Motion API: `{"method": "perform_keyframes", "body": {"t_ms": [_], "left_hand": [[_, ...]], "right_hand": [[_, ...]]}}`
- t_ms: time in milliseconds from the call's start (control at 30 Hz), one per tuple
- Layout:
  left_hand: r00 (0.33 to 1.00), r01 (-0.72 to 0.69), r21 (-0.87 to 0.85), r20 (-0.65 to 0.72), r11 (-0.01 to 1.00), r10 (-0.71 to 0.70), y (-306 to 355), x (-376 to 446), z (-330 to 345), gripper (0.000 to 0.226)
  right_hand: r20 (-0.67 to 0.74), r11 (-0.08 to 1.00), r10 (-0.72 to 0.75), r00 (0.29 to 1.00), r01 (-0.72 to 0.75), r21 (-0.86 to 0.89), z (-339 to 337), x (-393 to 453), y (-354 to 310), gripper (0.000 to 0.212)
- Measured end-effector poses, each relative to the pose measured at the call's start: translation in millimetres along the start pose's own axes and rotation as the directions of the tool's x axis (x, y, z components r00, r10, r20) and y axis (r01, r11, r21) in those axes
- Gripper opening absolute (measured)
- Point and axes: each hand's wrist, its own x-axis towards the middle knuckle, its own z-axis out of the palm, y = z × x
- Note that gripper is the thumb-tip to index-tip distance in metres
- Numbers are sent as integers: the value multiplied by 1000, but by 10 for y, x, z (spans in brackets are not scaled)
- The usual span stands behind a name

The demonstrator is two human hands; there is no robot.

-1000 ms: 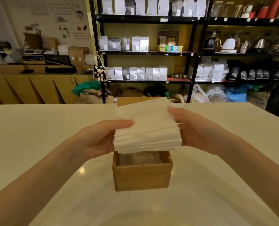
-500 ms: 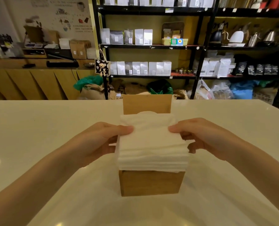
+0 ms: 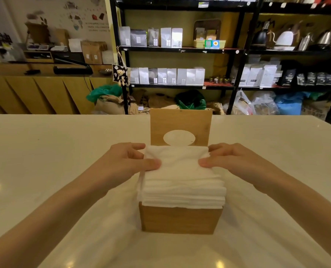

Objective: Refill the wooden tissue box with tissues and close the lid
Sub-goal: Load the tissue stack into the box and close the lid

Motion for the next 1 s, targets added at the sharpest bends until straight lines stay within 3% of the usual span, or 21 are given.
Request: {"method": "perform_keyframes", "body": {"t_ms": [100,233,300,367,433,567,767,1000], "left_hand": [[1000,-19,102,-14,995,21,2,60,-5,32],[995,-73,374,-39,925,94,62,74,27,24],[991,-93,462,-41,882,126,88,76,46,21],[991,-99,517,-29,850,133,94,97,59,21],[993,-96,545,-5,833,118,96,126,60,18],[995,-88,565,12,820,98,95,157,54,21],[996,-91,669,54,738,75,76,193,81,29],[994,-97,726,42,681,97,29,206,166,14]], "right_hand": [[-56,997,-31,998,27,-72,27,38,-11,16],[-96,956,-116,989,85,-279,77,29,-24,18],[-125,944,-138,982,92,-318,98,-1,-46,8],[-140,926,-175,975,114,-361,126,-22,-52,20],[-164,911,-191,968,113,-396,153,-36,-66,28],[-155,871,-205,966,108,-480,194,-51,-59,15],[-143,832,-169,975,64,-551,234,-47,-63,19],[-155,728,-180,971,26,-685,313,-29,-63,26]]}}
